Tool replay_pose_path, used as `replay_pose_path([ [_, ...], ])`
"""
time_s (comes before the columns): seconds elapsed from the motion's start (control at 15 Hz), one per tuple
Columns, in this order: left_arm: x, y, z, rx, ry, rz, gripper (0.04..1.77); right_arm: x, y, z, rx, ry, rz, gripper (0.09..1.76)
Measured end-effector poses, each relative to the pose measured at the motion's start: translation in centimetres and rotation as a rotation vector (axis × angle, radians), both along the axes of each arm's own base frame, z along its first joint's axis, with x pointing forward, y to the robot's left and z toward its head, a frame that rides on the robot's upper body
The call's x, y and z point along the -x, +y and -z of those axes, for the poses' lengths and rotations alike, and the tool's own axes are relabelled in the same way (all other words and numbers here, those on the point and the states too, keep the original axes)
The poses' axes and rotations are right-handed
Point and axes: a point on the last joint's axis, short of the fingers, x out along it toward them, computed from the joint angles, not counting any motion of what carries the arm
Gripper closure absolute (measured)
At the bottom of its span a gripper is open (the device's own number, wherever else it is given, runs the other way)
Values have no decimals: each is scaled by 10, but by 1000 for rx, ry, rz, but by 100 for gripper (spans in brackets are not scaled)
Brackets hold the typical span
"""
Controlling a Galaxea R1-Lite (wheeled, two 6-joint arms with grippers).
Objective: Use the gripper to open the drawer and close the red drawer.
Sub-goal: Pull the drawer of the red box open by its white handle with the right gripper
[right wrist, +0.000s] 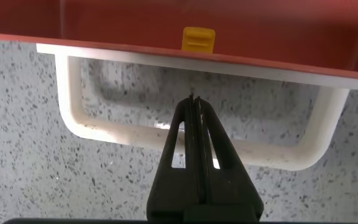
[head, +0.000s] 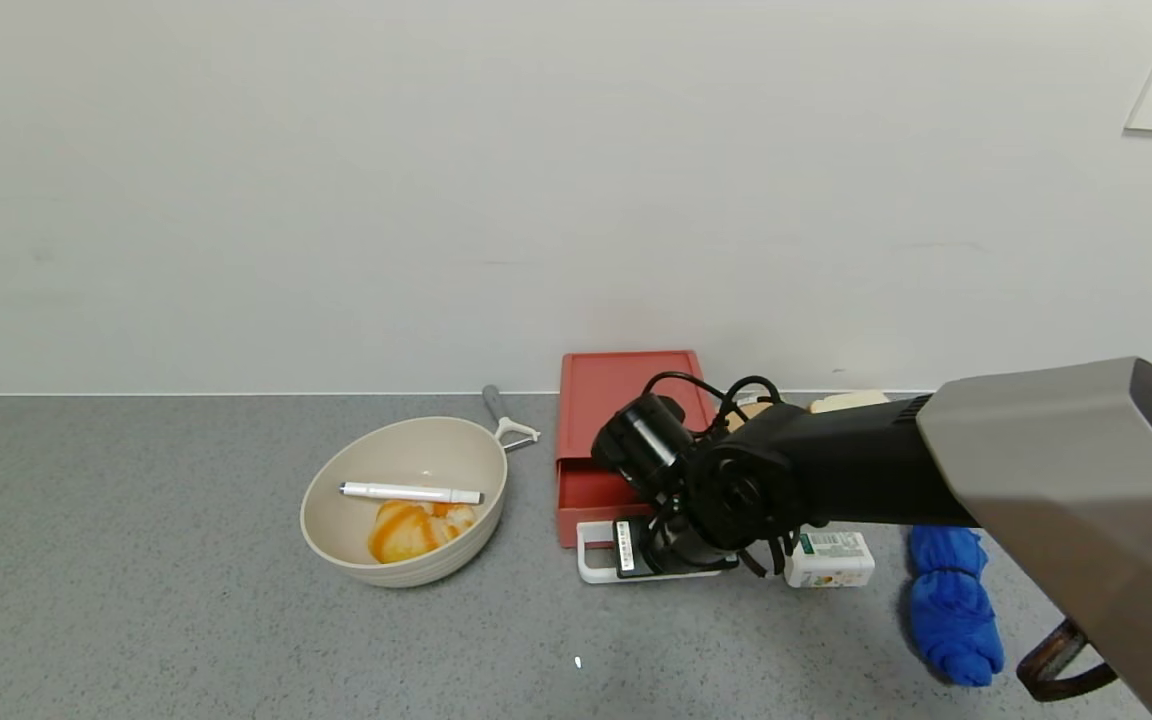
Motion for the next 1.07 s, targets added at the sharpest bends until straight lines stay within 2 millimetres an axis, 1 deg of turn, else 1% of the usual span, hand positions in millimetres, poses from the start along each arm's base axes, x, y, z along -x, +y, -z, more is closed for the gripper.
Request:
replay_pose_path([
  [0.4,0,0,0,0,0,0,9,23,-1,-1,11,33,0,173],
  [0.6,0,0,0,0,0,0,9,40,-1,0,23,63,1,173],
  [0.87,0,0,0,0,0,0,9,58,-2,-4,26,83,-2,173],
  [1.07,0,0,0,0,0,0,9,71,-5,-11,14,86,-3,173],
])
